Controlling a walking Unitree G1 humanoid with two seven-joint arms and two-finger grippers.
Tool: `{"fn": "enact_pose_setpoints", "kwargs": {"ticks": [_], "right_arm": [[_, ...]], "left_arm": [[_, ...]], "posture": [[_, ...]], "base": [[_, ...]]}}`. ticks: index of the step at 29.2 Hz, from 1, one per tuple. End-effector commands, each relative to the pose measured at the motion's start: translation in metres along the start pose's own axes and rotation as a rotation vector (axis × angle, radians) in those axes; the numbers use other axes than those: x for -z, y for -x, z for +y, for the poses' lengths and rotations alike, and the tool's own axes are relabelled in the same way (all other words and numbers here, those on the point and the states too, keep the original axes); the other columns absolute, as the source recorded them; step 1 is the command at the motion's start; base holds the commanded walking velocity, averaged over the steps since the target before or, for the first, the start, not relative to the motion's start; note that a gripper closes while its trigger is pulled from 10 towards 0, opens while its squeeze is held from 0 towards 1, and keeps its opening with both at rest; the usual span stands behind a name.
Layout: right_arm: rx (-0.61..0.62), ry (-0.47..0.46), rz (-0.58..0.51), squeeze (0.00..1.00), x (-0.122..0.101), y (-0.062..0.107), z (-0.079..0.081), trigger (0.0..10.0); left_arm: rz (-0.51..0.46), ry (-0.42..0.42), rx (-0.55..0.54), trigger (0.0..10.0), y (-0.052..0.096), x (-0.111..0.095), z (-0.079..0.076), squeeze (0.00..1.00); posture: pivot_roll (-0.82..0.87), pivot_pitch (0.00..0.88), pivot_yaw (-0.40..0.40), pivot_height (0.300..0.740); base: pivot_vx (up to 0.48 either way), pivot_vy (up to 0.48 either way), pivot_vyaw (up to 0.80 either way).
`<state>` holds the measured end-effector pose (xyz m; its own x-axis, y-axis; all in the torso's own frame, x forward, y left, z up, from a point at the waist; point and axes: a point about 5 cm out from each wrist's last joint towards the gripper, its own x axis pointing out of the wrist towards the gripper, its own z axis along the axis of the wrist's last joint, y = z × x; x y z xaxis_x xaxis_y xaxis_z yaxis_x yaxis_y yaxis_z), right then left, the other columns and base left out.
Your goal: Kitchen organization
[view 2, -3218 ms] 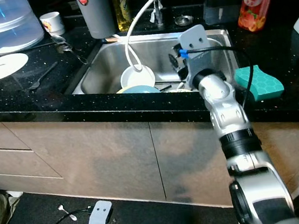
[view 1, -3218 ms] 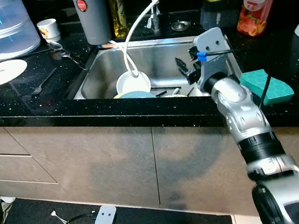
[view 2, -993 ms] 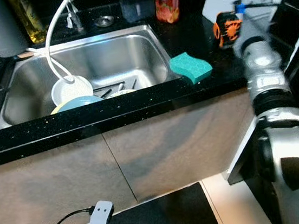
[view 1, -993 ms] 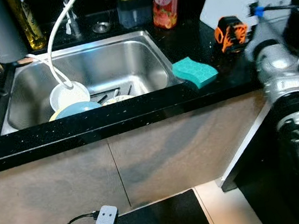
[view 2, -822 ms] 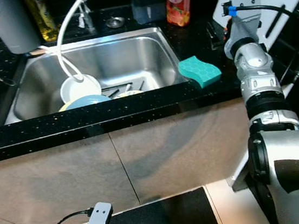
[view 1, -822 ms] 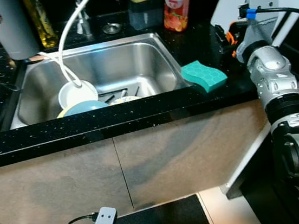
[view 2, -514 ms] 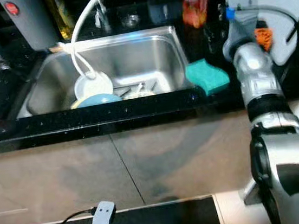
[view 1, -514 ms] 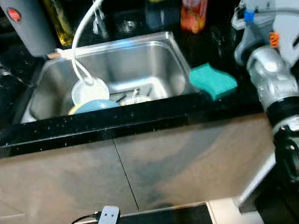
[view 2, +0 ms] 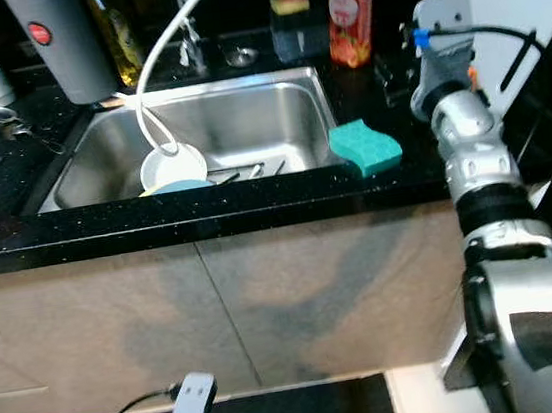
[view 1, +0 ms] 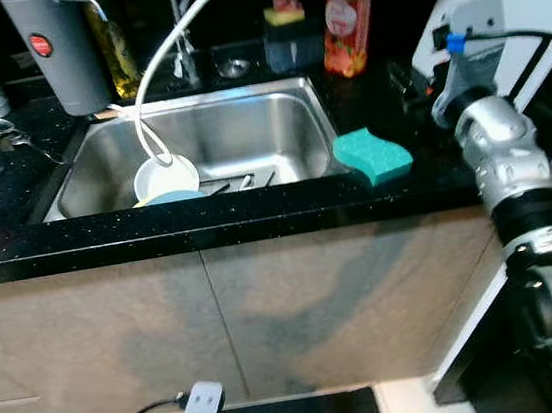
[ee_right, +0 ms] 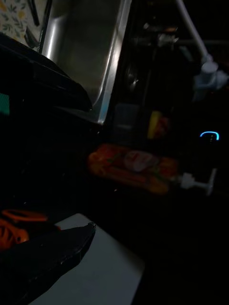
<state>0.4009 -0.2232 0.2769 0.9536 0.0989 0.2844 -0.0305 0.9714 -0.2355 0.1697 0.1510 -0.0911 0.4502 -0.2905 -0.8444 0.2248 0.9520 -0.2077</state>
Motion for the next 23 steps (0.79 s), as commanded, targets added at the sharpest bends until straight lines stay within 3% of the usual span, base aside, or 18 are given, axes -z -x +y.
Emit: {"fn": "enact_pose_setpoints", "kwargs": {"ticks": [1,6,11,23], "right_arm": [[-0.015,0.0,0.002,0.0,-0.001,-0.001,0.004,10.0],[-0.023,-0.001,0.003,0.0,-0.001,-0.001,0.007,10.0],[-0.03,0.002,0.007,0.0,-0.001,-0.002,0.009,10.0],[-0.053,0.003,0.015,0.0,0.0,-0.002,0.017,10.0]], "left_arm": [[0.006,0.001,-0.011,10.0,0.002,0.001,0.004,0.0],[0.009,-0.001,-0.006,10.0,0.001,0.001,0.004,0.0],[0.012,0.002,-0.001,10.0,0.001,0.002,0.004,0.0],[0.007,0.001,-0.007,10.0,0.001,0.002,0.003,0.0]], "posture": [[-0.04,0.0,0.017,0.74],[-0.04,0.0,0.015,0.74],[-0.04,0.0,0.015,0.74],[-0.04,0.0,0.01,0.74]], "base": [[0.0,0.0,0.0],[0.0,0.0,0.0],[0.0,-0.463,0.0],[0.0,0.0,0.0]]}}
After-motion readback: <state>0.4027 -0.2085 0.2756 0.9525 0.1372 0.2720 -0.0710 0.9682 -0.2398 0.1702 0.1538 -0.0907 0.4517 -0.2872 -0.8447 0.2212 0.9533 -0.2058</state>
